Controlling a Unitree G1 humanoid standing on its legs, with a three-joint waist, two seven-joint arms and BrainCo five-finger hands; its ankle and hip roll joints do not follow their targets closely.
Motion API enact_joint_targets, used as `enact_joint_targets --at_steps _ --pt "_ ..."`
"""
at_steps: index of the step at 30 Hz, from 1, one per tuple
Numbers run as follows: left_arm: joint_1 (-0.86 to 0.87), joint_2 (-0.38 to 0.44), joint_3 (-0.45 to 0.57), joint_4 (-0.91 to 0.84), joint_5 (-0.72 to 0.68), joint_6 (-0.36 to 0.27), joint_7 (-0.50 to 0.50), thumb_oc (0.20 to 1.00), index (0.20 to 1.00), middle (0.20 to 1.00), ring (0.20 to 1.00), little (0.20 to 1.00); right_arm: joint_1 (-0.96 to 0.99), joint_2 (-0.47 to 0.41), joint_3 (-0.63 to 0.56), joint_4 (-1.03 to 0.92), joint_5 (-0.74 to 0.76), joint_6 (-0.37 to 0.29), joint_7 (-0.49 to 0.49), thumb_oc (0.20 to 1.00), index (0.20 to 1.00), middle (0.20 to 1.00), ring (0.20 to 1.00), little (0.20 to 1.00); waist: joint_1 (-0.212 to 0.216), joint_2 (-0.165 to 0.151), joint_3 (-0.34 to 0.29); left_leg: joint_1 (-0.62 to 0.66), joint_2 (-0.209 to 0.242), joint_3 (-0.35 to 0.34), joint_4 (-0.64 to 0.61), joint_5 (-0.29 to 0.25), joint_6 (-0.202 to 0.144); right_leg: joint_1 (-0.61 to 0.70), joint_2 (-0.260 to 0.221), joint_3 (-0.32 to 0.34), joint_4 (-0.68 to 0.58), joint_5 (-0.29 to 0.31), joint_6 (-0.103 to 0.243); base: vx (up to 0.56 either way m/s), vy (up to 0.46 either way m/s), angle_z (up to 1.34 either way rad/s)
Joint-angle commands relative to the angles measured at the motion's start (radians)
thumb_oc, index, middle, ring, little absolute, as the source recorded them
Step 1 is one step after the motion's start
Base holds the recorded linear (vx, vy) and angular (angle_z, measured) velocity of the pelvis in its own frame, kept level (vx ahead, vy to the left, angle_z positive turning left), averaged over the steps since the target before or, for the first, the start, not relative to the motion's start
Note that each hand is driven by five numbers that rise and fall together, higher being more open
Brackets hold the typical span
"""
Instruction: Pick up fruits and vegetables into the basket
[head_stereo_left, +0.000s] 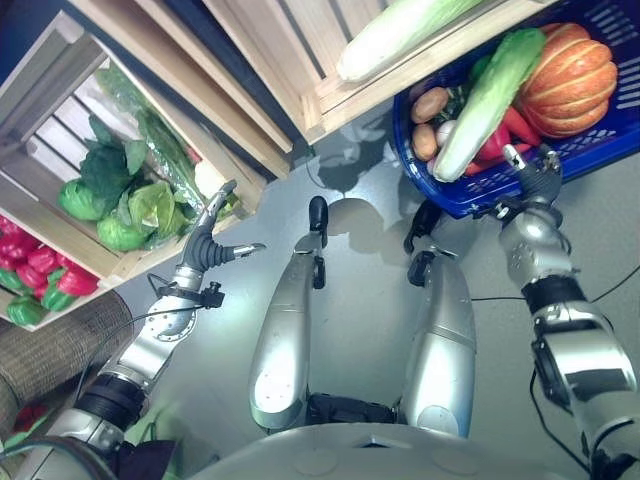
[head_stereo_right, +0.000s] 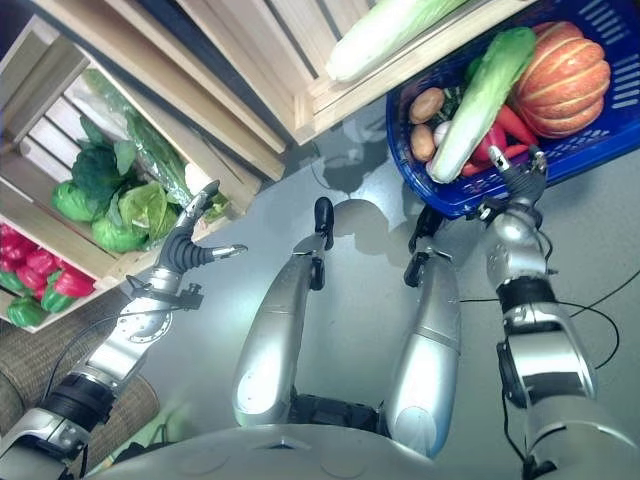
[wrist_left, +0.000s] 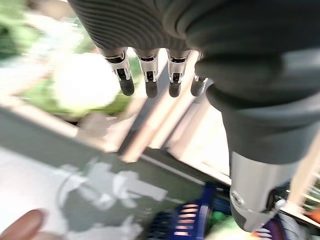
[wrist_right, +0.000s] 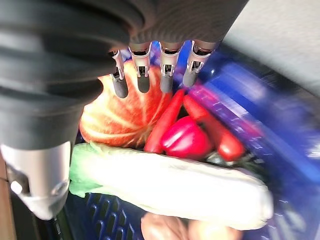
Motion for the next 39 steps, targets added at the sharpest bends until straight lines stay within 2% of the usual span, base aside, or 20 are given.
enact_joint_targets --at_steps 1,3,5,12,16,17,20,22,23,24,25,27,32,34,37,39 --pt "0.073 -0.047 0.046 -0.070 0.044 -0.080 0.055 1.000 1.000 1.000 1.000 1.000 0.153 -0.018 -0.013 -0.133 -0.072 -0.105 -0.035 1.000 1.000 1.000 1.000 1.000 -0.066 0.070 -0.038 0.028 -0.022 0.061 -0.076 -0.016 0.079 0.080 0.075 -0.019 -0.037 -0.063 0.056 0.00 0.031 -0.35" --pt "0.084 -0.048 0.065 -0.089 0.058 -0.100 0.064 1.000 1.000 1.000 1.000 1.000 0.243 0.011 -0.015 -0.207 -0.105 -0.138 -0.028 1.000 1.000 1.000 1.000 1.000 -0.086 0.049 -0.038 0.062 -0.015 0.066 -0.087 -0.015 0.077 0.121 0.081 -0.014 -0.059 -0.058 0.063 -0.04 0.016 -0.25" --pt "0.092 -0.048 0.085 -0.114 0.075 -0.120 0.081 1.000 1.000 1.000 1.000 1.000 0.317 0.039 -0.012 -0.287 -0.152 -0.145 -0.019 1.000 1.000 1.000 1.000 1.000 -0.105 0.028 -0.038 0.106 -0.007 0.071 -0.099 -0.017 0.075 0.167 0.083 -0.009 -0.075 -0.058 0.072 0.01 0.018 -0.13" --pt "0.127 -0.044 0.155 -0.194 0.090 -0.207 0.122 1.000 1.000 1.000 1.000 1.000 0.485 0.061 0.010 -0.458 -0.269 -0.153 0.067 1.000 1.000 1.000 1.000 1.000 -0.143 -0.018 -0.038 0.217 0.010 0.089 -0.123 -0.024 0.066 0.291 0.070 0.002 -0.140 -0.042 0.096 0.02 0.014 -0.09" --pt "0.119 -0.050 0.181 -0.218 0.094 -0.209 0.164 1.000 1.000 1.000 1.000 1.000 0.536 0.053 0.042 -0.516 -0.299 -0.130 0.098 1.000 1.000 1.000 1.000 1.000 -0.155 -0.036 -0.038 0.260 0.012 0.093 -0.129 -0.030 0.067 0.339 0.070 0.010 -0.157 -0.042 0.101 0.04 -0.003 -0.05" --pt "0.109 -0.047 0.186 -0.227 0.124 -0.199 0.208 1.000 1.000 1.000 1.000 1.000 0.550 0.047 0.051 -0.529 -0.309 -0.123 0.117 1.000 1.000 1.000 1.000 1.000 -0.159 -0.040 -0.038 0.268 0.012 0.093 -0.128 -0.032 0.067 0.349 0.070 0.012 -0.160 -0.043 0.102 0.00 0.000 0.00" --pt "0.078 -0.045 0.191 -0.242 0.155 -0.162 0.232 1.000 1.000 1.000 1.000 1.000 0.570 0.035 0.070 -0.553 -0.335 -0.092 0.143 1.000 1.000 1.000 1.000 1.000 -0.169 -0.047 -0.038 0.279 0.013 0.094 -0.123 -0.037 0.068 0.359 0.071 0.017 -0.157 -0.047 0.103 0.01 0.003 0.00" --pt "0.019 -0.040 0.181 -0.258 0.108 -0.112 0.217 1.000 1.000 1.000 1.000 1.000 0.583 0.018 0.097 -0.582 -0.347 -0.066 0.159 1.000 1.000 1.000 1.000 1.000 -0.182 -0.055 -0.038 0.285 0.014 0.095 -0.115 -0.039 0.071 0.365 0.072 0.024 -0.149 -0.052 0.103 0.02 0.003 -0.01" --pt "0.016 -0.039 0.181 -0.259 0.105 -0.110 0.215 1.000 1.000 1.000 1.000 1.000 0.584 0.017 0.098 -0.583 -0.348 -0.065 0.160 1.000 1.000 1.000 1.000 1.000 -0.182 -0.055 -0.038 0.285 0.014 0.095 -0.115 -0.039 0.071 0.366 0.072 0.024 -0.149 -0.052 0.103 0.04 0.017 -0.02" --pt "-0.023 -0.041 0.171 -0.257 0.103 -0.069 0.219 1.000 1.000 1.000 1.000 1.000 0.590 0.011 0.109 -0.592 -0.357 -0.054 0.165 1.000 1.000 1.000 1.000 1.000 -0.191 -0.059 -0.038 0.290 0.015 0.096 -0.113 -0.039 0.071 0.371 0.074 0.029 -0.147 -0.054 0.103 0.04 0.023 -0.03" --pt "-0.052 -0.036 0.161 -0.254 0.092 -0.053 0.224 1.000 1.000 1.000 1.000 1.000 0.592 0.008 0.116 -0.597 -0.363 -0.045 0.168 1.000 1.000 1.000 1.000 1.000 -0.198 -0.061 -0.038 0.294 0.015 0.096 -0.112 -0.037 0.072 0.374 0.075 0.033 -0.145 -0.055 0.104 0.05 0.031 -0.04" --pt "-0.143 -0.024 0.145 -0.258 0.009 0.012 0.168 1.000 1.000 1.000 1.000 1.000 0.597 -0.008 0.135 -0.623 -0.370 -0.018 0.168 1.000 1.000 1.000 1.000 1.000 -0.219 -0.067 -0.038 0.300 0.017 0.099 -0.105 -0.038 0.074 0.376 0.080 0.043 -0.138 -0.057 0.103 0.04 0.035 -0.08" --pt "-0.262 -0.010 0.123 -0.237 -0.031 0.103 0.178 1.000 1.000 1.000 1.000 1.000 0.602 -0.024 0.144 -0.637 -0.377 0.002 0.169 1.000 1.000 1.000 1.000 1.000 -0.251 -0.073 -0.038 0.301 0.022 0.110 -0.089 -0.040 0.074 0.370 0.087 0.061 -0.121 -0.062 0.099 0.03 0.042 -0.06" --pt "-0.382 0.008 0.092 -0.178 -0.041 0.255 0.207 1.000 1.000 1.000 1.000 1.000 0.598 -0.043 0.146 -0.663 -0.377 0.037 0.172 1.000 1.000 1.000 1.000 1.000 -0.287 -0.076 -0.038 0.305 0.032 0.127 -0.077 -0.041 0.071 0.361 0.094 0.083 -0.108 -0.064 0.096 0.06 0.108 -0.19" --pt "-0.502 0.037 0.062 -0.094 -0.036 0.390 0.237 1.000 1.000 1.000 1.000 1.000 0.599 -0.071 0.142 -0.690 -0.386 0.067 0.179 1.000 1.000 1.000 1.000 1.000 -0.324 -0.078 -0.038 0.308 0.043 0.146 -0.067 -0.041 0.068 0.352 0.100 0.104 -0.100 -0.065 0.093 0.05 0.090 -0.24" --pt "-0.595 0.055 0.040 -0.017 -0.050 0.455 0.281 1.000 1.000 1.000 1.000 1.000 0.603 -0.089 0.132 -0.710 -0.393 0.087 0.189 1.000 1.000 1.000 1.000 1.000 -0.355 -0.079 -0.038 0.308 0.053 0.164 -0.062 -0.041 0.065 0.341 0.106 0.124 -0.097 -0.063 0.090 0.03 0.081 -0.27"
